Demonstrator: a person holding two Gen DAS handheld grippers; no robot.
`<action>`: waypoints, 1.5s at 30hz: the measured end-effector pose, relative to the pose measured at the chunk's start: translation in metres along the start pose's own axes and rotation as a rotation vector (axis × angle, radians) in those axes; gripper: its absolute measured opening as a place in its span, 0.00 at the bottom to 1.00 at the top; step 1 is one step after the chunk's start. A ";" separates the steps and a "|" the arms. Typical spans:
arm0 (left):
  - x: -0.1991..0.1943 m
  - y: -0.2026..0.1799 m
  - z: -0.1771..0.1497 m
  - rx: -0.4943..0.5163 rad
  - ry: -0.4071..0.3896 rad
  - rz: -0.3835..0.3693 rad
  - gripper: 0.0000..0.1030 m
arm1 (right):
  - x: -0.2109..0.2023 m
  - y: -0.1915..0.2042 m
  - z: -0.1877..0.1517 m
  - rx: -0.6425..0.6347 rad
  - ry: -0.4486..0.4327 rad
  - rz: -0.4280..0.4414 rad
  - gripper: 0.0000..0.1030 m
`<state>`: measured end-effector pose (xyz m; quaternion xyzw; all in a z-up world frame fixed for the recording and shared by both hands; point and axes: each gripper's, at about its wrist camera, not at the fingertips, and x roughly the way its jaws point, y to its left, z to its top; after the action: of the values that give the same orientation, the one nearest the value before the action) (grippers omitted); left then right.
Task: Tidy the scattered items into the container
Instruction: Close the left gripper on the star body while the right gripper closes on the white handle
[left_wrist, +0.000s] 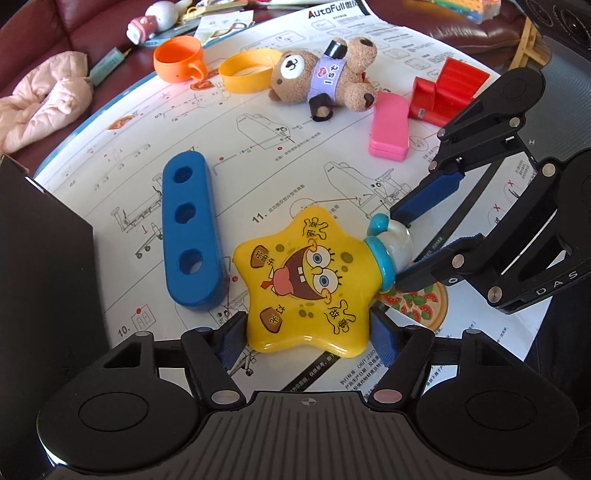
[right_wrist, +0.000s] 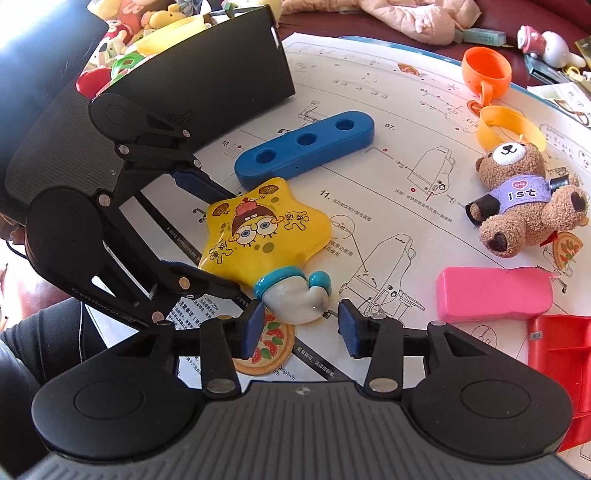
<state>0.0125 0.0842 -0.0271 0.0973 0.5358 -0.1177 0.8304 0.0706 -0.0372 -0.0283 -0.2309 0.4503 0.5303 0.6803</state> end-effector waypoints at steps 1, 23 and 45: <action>-0.001 -0.001 -0.003 0.009 0.001 -0.005 0.68 | 0.000 0.003 0.000 -0.022 0.006 0.003 0.52; 0.001 -0.008 -0.001 0.046 0.049 -0.003 0.79 | 0.009 0.024 0.002 -0.225 0.045 0.035 0.51; 0.003 -0.010 0.000 0.069 0.030 -0.034 0.69 | 0.005 0.023 -0.003 -0.234 0.056 0.006 0.54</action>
<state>0.0108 0.0739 -0.0302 0.1184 0.5456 -0.1488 0.8162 0.0480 -0.0290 -0.0302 -0.3221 0.4046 0.5748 0.6341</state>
